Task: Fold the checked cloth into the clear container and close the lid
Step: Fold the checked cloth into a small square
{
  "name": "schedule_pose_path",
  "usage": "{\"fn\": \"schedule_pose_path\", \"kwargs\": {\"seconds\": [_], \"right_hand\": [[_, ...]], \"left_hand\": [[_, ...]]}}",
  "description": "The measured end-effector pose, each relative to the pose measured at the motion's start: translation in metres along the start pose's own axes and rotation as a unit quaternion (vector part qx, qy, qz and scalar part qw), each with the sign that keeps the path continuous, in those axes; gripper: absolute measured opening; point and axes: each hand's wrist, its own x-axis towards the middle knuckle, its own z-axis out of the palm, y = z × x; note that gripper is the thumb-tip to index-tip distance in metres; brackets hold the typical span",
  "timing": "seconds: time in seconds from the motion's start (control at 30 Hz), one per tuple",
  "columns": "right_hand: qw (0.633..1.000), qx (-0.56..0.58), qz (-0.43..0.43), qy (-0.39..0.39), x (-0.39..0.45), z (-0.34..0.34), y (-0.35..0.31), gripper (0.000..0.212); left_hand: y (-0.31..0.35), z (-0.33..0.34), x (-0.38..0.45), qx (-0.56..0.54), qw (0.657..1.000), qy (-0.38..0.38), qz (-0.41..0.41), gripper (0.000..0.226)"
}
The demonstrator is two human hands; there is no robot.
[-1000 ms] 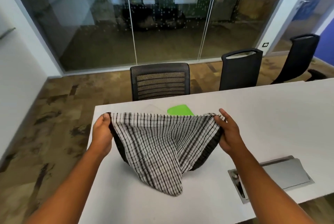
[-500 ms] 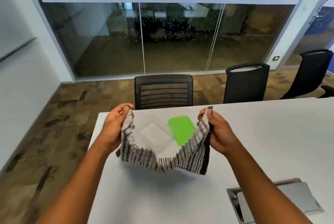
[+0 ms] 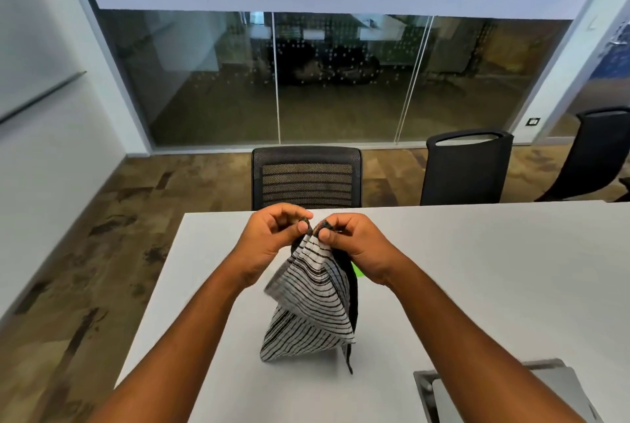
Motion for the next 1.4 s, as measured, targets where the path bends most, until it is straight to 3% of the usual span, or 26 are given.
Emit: {"fn": "schedule_pose_path", "kwargs": {"seconds": [0.13,0.33,0.67,0.8,1.03,1.2,1.3,1.4], "right_hand": [[0.999,0.015,0.023,-0.033,0.001,-0.007,0.001,0.024],[1.000,0.027,0.014,0.006,0.004,-0.003,-0.001,0.016],[0.998,0.040,0.039,0.004,0.012,0.003,-0.005,0.004],[0.997,0.052,0.050,0.007,0.013,0.004,-0.004,0.014],[0.993,-0.007,-0.031,0.117,0.014,0.001,0.009,0.021],[0.939,-0.166,-0.166,0.253,-0.004,0.014,0.030,0.025],[0.893,-0.292,-0.240,0.242,-0.023,0.035,0.052,0.033],[0.843,-0.419,-0.253,0.223,-0.033,0.055,0.076,0.043]], "left_hand": [[0.001,0.000,0.000,-0.003,1.000,0.007,-0.008,0.015],[0.003,-0.003,0.000,0.040,0.999,-0.001,-0.002,0.021],[0.006,-0.008,0.005,0.063,0.997,-0.036,-0.023,0.030],[0.006,-0.007,0.006,0.068,0.997,-0.040,-0.017,0.027],[0.000,-0.002,0.012,0.071,0.997,0.037,0.004,0.015],[-0.002,-0.003,0.017,0.074,0.989,0.130,0.007,0.012],[0.001,-0.003,0.018,0.063,0.985,0.159,0.011,0.014],[0.003,0.000,0.020,0.075,0.984,0.162,0.011,0.016]]}}
